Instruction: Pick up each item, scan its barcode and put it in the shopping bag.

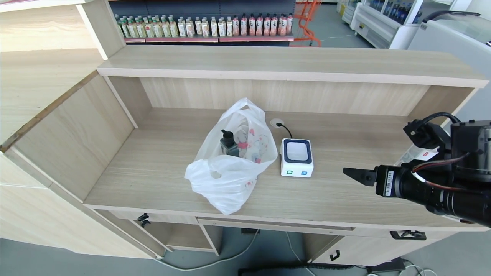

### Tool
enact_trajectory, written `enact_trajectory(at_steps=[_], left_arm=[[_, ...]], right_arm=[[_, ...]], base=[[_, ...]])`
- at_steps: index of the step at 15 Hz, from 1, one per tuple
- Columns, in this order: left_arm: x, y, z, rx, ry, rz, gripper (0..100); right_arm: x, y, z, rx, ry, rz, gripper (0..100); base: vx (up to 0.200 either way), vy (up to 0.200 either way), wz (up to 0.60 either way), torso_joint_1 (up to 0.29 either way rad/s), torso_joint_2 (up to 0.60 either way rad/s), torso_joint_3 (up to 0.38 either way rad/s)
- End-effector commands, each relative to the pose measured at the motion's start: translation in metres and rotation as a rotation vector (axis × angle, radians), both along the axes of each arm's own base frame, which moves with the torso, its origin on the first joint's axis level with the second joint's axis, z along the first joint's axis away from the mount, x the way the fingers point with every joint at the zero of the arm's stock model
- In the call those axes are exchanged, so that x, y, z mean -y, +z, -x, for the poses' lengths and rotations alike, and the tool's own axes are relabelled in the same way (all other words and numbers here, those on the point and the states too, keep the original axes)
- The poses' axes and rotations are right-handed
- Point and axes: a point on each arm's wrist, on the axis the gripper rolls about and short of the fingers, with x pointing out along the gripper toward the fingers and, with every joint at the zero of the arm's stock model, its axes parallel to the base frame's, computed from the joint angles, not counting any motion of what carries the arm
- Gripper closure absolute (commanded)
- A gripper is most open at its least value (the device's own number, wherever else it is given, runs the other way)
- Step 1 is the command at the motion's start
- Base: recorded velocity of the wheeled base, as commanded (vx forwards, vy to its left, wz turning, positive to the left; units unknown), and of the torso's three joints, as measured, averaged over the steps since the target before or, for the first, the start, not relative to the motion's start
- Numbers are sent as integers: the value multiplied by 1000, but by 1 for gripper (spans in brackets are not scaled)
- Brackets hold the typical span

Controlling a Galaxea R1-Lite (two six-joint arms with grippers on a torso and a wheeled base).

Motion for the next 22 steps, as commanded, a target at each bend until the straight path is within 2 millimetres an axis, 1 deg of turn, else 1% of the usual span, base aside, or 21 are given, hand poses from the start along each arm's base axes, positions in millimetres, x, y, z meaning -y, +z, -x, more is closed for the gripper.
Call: enact_trajectory(at_steps=[1, 5, 10, 12, 13, 15, 16, 17, 20, 22], left_arm=[[0, 0, 0, 0, 0, 0, 0], [0, 0, 0, 0, 0, -1, 0], [0, 0, 0, -1, 0, -1, 0], [0, 0, 0, 0, 0, -1, 0], [0, 0, 0, 0, 0, 0, 0], [0, 0, 0, 0, 0, 2, 0], [0, 0, 0, 0, 0, 2, 0], [0, 0, 0, 0, 0, 0, 0], [0, 0, 0, 0, 0, 0, 0], [0, 0, 0, 0, 0, 0, 0]], right_arm=[[2, -4, 0, -12, -16, 10, 0], [5, -7, 0, -13, -89, 44, 0], [6, -6, 2, -8, -98, 46, 0], [7, -9, 1, -12, -144, 70, 0], [7, -10, 0, -14, -159, 78, 0], [17, -20, -10, -49, -242, 115, 0], [17, -20, -10, -49, -242, 115, 0], [21, -26, -17, -68, -282, 135, 0], [14, -41, -44, -16, -283, 118, 0], [11, -52, -60, 27, -270, 147, 0]], base=[[0, -200, 0, 7, 7, 2], [0, -200, 0, 4, 1, -1], [0, -200, 0, 0, 3, 3], [0, -200, 0, -2, 5, 2], [0, 0, 0, 0, 0, 0], [0, 0, 0, 0, 0, 0], [0, 0, 0, 0, 0, 0], [0, 0, 0, 0, 0, 0], [0, 0, 0, 0, 0, 0], [0, 0, 0, 0, 0, 0]])
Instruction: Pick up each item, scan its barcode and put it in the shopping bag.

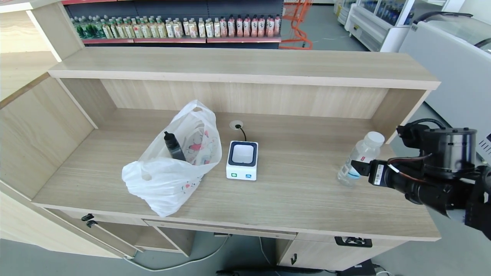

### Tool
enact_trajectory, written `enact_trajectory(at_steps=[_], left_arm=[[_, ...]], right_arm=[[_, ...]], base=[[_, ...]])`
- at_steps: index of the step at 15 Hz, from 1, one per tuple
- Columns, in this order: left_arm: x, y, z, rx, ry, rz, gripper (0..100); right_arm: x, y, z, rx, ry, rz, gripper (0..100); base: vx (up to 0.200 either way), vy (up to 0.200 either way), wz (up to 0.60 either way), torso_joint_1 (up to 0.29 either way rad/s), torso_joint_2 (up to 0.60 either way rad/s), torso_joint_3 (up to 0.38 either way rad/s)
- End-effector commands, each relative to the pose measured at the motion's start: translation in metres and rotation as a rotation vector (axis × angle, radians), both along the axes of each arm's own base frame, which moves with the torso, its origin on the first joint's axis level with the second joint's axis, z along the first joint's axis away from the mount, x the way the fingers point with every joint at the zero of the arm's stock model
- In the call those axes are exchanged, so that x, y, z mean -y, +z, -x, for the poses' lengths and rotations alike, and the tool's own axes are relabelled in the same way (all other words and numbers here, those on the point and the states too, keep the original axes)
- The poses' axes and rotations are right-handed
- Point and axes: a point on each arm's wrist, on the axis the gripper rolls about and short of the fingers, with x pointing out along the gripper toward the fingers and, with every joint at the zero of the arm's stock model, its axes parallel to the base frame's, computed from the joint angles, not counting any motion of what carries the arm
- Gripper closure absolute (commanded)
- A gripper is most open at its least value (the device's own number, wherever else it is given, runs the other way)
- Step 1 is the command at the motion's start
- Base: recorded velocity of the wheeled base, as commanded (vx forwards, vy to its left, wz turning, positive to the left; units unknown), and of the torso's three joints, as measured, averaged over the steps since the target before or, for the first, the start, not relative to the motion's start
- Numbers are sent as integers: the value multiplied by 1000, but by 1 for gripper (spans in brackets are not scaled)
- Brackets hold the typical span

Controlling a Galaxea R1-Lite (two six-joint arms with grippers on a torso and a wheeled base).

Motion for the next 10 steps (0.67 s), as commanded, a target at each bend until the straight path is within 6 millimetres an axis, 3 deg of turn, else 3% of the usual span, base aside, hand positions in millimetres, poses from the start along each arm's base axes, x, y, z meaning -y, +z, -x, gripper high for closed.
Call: enact_trajectory(at_steps=[1, 10], left_arm=[[0, 0, 0, 0, 0, 0, 0], [0, 0, 0, 0, 0, 0, 0]], right_arm=[[-6, -26, -20, -39, 11, 37, 0], [-14, -45, -47, 49, 26, 39, 0]], base=[[0, 0, 0, 0, 0, 0], [0, 0, 0, 0, 0, 0]])
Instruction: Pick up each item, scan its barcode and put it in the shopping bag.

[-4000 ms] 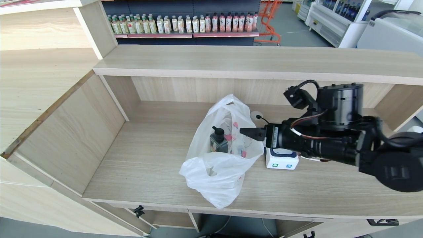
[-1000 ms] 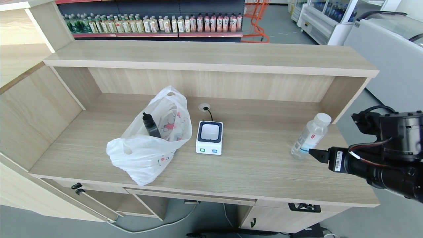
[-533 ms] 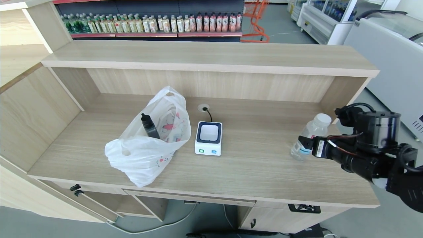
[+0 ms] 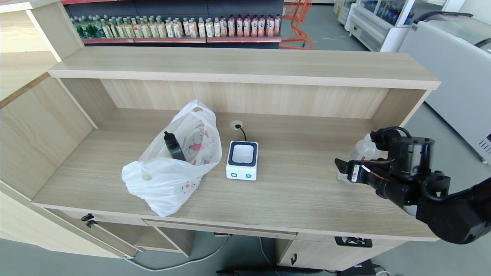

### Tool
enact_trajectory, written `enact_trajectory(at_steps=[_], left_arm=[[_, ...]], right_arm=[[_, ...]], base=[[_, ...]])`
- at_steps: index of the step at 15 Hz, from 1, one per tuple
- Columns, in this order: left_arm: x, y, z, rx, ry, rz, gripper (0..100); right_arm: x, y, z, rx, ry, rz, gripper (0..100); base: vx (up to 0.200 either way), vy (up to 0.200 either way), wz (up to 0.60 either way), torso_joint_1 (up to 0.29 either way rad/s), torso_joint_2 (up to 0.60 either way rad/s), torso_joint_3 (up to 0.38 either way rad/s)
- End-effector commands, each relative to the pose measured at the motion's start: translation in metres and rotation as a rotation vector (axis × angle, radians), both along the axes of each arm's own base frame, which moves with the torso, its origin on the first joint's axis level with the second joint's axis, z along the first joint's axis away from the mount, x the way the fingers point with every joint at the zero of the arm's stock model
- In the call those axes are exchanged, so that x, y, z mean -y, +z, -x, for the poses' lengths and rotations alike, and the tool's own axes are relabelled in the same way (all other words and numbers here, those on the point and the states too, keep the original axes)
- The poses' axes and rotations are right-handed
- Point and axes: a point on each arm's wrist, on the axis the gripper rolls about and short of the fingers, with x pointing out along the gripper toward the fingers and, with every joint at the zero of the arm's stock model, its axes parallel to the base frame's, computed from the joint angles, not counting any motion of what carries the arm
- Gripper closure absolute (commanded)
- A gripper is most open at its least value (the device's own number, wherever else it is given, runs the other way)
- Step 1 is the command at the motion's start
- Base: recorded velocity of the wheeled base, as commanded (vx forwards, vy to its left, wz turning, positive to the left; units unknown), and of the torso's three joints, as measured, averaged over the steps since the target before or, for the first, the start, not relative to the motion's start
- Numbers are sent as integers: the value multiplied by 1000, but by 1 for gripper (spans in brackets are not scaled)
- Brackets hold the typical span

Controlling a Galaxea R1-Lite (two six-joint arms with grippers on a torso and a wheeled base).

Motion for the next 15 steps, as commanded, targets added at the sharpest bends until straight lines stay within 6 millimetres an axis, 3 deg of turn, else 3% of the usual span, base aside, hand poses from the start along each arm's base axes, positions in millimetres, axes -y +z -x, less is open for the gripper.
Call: enact_trajectory(at_steps=[1, 10, 15], left_arm=[[0, 0, 0, 0, 0, 0, 0], [0, 0, 0, 0, 0, 0, 0], [0, 0, 0, 0, 0, 0, 0]], right_arm=[[-1, -10, -6, -13, 4, 17, 0], [-1, -1, -23, 48, -1, 41, 0], [6, -7, -35, 56, -22, 74, 0]], base=[[0, 0, 0, 0, 0, 0], [0, 0, 0, 0, 0, 0], [0, 0, 0, 0, 0, 0]])
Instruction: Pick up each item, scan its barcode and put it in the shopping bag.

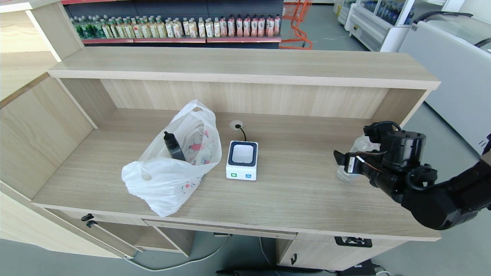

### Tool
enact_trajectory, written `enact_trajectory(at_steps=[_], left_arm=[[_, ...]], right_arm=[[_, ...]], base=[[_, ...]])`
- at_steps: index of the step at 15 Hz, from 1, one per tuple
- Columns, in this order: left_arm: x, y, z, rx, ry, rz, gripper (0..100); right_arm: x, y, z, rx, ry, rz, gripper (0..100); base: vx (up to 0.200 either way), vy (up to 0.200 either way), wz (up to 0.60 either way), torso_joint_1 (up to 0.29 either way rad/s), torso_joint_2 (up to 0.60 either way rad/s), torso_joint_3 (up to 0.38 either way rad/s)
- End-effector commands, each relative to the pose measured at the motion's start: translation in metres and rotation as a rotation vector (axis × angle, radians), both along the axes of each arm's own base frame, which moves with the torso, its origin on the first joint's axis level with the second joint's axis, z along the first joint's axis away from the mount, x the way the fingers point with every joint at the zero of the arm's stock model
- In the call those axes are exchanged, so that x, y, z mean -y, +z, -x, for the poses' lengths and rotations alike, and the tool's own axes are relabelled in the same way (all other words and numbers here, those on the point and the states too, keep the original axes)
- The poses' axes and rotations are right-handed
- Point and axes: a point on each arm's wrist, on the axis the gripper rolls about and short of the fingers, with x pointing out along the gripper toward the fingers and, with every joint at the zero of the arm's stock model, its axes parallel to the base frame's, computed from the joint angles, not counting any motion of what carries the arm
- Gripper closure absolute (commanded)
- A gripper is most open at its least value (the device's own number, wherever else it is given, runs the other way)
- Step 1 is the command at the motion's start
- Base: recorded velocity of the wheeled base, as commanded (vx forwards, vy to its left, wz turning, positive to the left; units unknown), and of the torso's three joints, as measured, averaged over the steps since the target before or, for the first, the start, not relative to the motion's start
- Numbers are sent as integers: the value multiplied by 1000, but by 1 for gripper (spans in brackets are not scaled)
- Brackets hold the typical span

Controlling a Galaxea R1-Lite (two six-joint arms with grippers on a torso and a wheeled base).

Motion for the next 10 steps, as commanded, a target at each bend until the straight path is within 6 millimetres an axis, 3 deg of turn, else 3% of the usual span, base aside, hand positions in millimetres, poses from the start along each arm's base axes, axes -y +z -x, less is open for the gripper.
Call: enact_trajectory(at_steps=[1, 4, 10], left_arm=[[0, 0, 0, 0, 0, 1, 0], [0, 0, 0, 0, -1, -1, 0], [0, 0, 0, 0, 0, 1, 0]], right_arm=[[1, -5, -6, -5, -6, 3, 0], [0, -15, -14, -22, 9, 18, 0], [-4, -10, -28, 14, 60, 22, 0]], base=[[0, 0, 0, 0, 0, 0], [0, 0, 0, 0, 0, 0], [0, 0, 0, 0, 0, 0]])
